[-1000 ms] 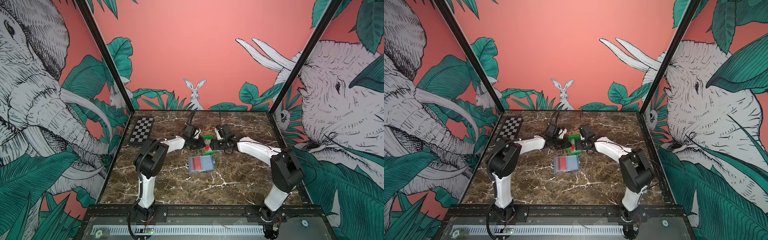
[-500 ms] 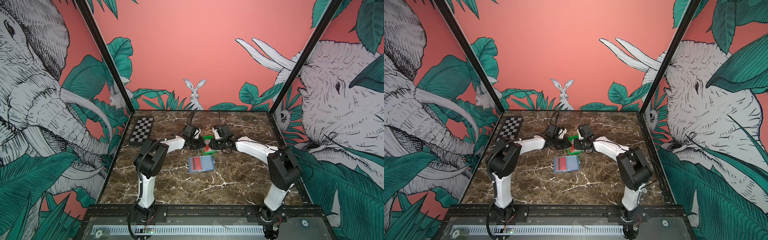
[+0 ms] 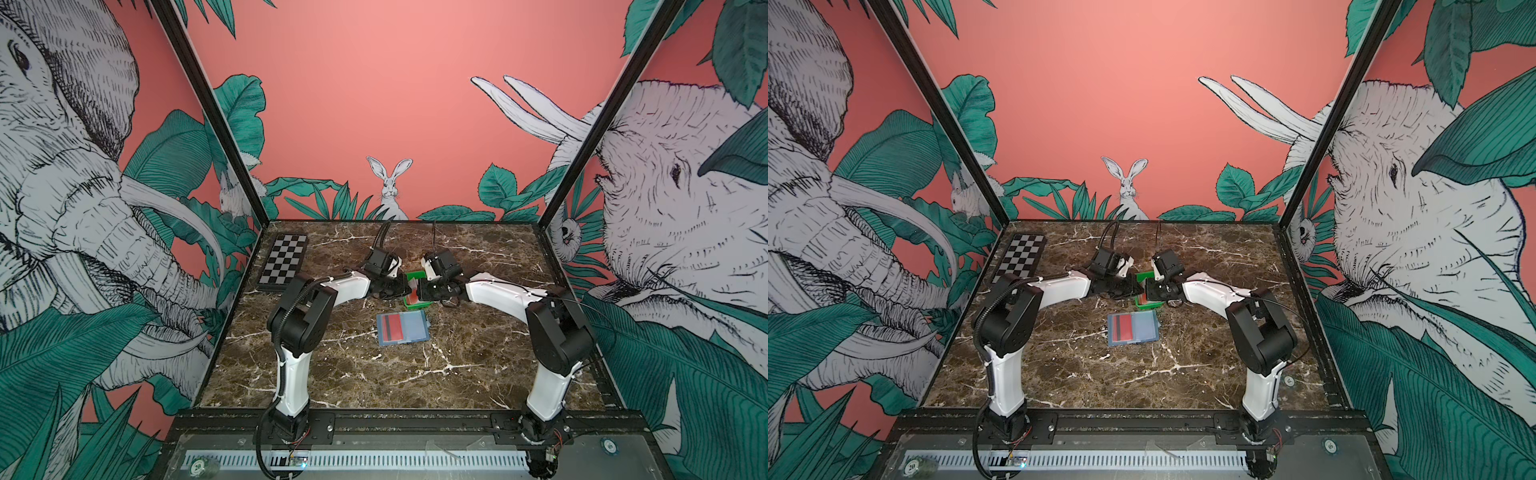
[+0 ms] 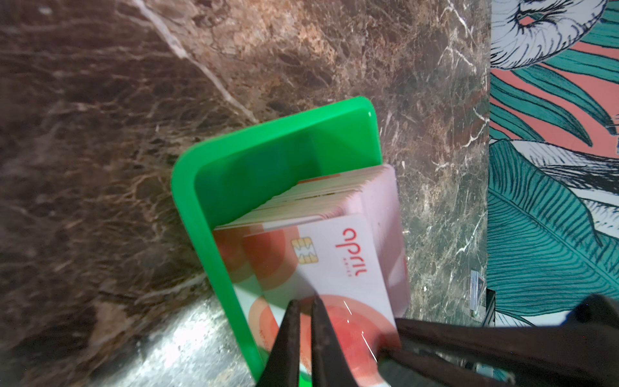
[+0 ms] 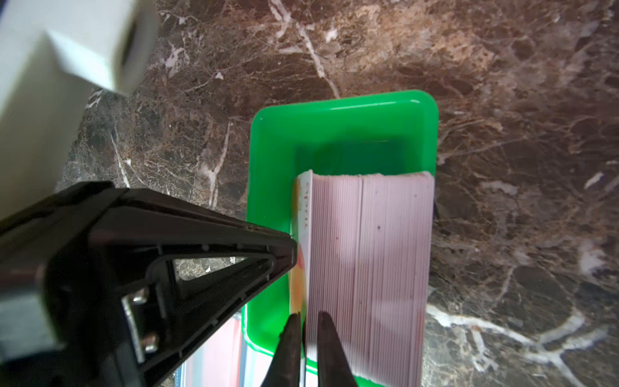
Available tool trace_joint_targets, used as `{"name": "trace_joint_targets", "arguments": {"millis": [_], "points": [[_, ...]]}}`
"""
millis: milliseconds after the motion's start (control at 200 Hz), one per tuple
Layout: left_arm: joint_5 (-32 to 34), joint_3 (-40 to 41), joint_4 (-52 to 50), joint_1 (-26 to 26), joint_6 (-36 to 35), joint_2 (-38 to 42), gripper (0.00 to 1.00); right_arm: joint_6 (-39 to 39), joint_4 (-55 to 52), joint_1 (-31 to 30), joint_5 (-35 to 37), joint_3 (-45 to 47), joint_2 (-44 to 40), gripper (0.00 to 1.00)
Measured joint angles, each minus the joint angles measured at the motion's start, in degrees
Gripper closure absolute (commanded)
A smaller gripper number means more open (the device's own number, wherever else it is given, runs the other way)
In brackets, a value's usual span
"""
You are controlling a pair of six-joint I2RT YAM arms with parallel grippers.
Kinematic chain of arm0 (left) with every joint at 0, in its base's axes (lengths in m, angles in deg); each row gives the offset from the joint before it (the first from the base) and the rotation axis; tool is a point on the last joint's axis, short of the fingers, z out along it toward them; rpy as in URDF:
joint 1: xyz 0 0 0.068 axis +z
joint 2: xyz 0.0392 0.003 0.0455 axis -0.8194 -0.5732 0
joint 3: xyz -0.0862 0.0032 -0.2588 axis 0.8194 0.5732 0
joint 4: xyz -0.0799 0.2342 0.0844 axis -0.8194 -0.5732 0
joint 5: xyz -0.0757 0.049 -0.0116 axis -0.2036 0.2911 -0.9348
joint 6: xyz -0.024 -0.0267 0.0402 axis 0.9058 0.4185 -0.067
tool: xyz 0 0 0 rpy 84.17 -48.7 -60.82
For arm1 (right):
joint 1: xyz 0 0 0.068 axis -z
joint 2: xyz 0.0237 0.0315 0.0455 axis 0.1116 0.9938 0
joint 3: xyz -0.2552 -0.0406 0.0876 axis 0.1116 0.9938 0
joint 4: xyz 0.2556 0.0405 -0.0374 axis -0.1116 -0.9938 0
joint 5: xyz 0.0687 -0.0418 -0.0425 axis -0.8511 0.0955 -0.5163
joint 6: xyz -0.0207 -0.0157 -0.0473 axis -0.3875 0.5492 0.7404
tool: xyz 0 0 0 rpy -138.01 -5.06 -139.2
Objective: Insert credit cards into a card holder
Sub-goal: Pick up the credit card from the storage box.
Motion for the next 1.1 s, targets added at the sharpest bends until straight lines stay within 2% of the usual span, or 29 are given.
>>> {"name": "trace_joint_targets", "arguments": {"millis": [225, 495, 805, 1100], "points": [[-0.02, 0.00, 0.02, 0.00, 0.02, 0.00, 0.88, -0.31, 0.15, -0.28, -0.09, -0.15, 0.11, 1.00], [0.26, 0.87, 0.00, 0.00, -0.04, 1.38, 0.89, -2.25, 1.55, -0.28, 0.55, 2.01, -1.79, 1.00], [-0.44, 8.94, 0.07, 0.00, 0.04, 14.47, 0.84, -4.24, 3.58, -0.28, 0.70, 7.17, -9.22, 1.00], [-2.80, 19.76, 5.57, 0.02, 2.82, 25.07, 0.79, -6.82, 4.96, -0.28, -0.37, 12.59, -18.27, 1.00]]}}
